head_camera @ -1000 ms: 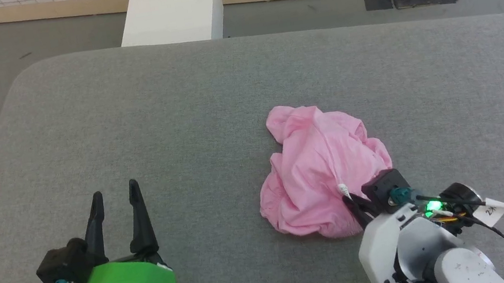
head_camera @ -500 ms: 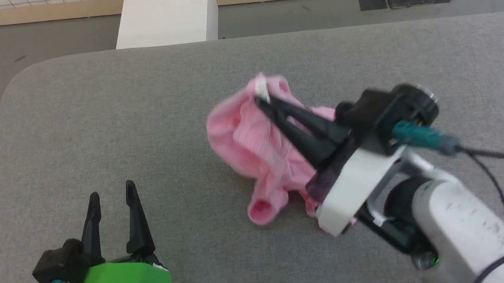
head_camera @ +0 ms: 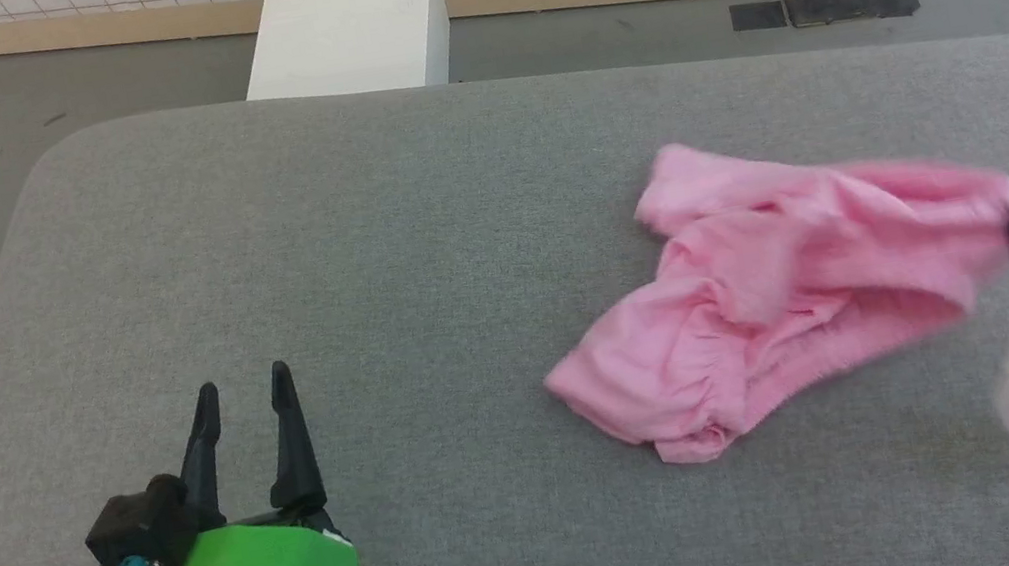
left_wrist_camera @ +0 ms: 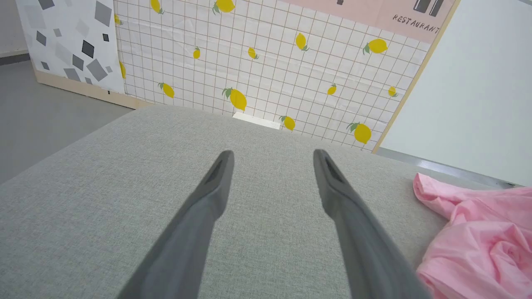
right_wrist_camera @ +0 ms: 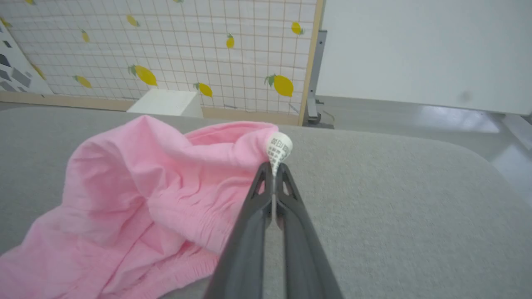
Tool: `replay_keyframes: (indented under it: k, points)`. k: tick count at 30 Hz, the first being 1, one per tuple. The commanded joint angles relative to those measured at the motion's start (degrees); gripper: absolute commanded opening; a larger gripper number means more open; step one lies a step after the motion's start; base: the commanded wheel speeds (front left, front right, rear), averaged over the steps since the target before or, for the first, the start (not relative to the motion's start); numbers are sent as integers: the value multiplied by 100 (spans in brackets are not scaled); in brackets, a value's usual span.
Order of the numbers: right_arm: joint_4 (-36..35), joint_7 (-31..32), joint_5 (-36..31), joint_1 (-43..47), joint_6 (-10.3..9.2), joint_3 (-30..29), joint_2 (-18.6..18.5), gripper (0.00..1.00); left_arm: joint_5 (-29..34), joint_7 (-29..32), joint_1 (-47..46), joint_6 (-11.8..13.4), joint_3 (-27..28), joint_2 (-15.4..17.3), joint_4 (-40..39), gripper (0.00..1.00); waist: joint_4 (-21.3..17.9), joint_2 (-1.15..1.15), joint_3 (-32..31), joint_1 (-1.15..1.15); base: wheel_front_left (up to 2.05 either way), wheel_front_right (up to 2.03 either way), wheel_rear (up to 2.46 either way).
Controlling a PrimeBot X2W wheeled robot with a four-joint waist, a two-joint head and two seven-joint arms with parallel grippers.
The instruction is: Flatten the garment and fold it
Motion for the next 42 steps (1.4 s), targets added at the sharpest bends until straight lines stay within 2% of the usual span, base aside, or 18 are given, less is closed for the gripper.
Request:
replay_keyframes:
  k: [1,4,8,9,10,14,18,21,24,27,31,36,37,39,42]
  points:
    - [-10,89,-27,180,-9,-200,0,0,0,-27,-17,-38,-11,-27,13,100,1,0,-5,0,0,0,0]
    - [7,438,-1,689,-9,-784,0,0,-2,-27,1,-46,-11,-28,35,100,-38,0,-19,0,0,0,0]
    - [66,980,144,1159,-9,-1253,0,0,-1,-27,32,-57,2,-29,76,100,-131,0,-55,0,0,0,0]
    - [57,1000,147,1198,-9,-1288,0,38,5,-27,39,-60,-5,-29,86,100,-156,0,-61,0,0,0,0]
    - [7,931,125,1209,-9,-1296,0,100,14,-27,44,-62,-8,-29,96,100,-191,0,-65,0,0,0,0]
    - [-184,428,118,1174,-9,-883,0,100,29,-27,43,-73,-34,-29,124,100,-291,0,-100,0,0,0,0]
    - [-583,-598,-8,1157,-9,-310,0,100,38,-27,47,-89,-89,-30,163,100,-342,0,-144,0,0,0,0]
    - [-592,-983,139,1267,-9,601,0,100,36,-27,51,-91,-90,-30,153,100,-375,0,-136,0,0,0,0]
    - [-414,-804,225,1362,-9,1556,0,100,40,-27,11,-97,-106,-30,146,100,-354,0,-81,0,0,0,0]
    - [-60,-261,319,1361,-9,2164,0,100,24,-27,-62,-97,-111,-30,118,100,-304,0,27,0,0,0,0]
    - [363,435,357,1219,-9,2311,0,100,-17,-27,-150,-97,-145,-30,114,100,-198,0,166,0,0,0,0]
    - [504,655,495,970,-9,2332,0,100,-85,-27,-221,-63,-211,-30,122,100,-59,0,282,0,0,0,0]
    - [526,676,498,915,-9,2396,0,48,-95,-27,-229,-54,-221,-30,124,100,-38,0,297,0,0,0,0]
    - [522,653,510,818,-9,2496,1,0,-109,-27,-237,-40,-232,-30,124,100,-13,0,318,0,0,0,0]
    - [389,480,643,668,-9,2598,1,0,-125,-27,-245,-29,-232,-30,129,100,7,0,327,0,0,0,0]
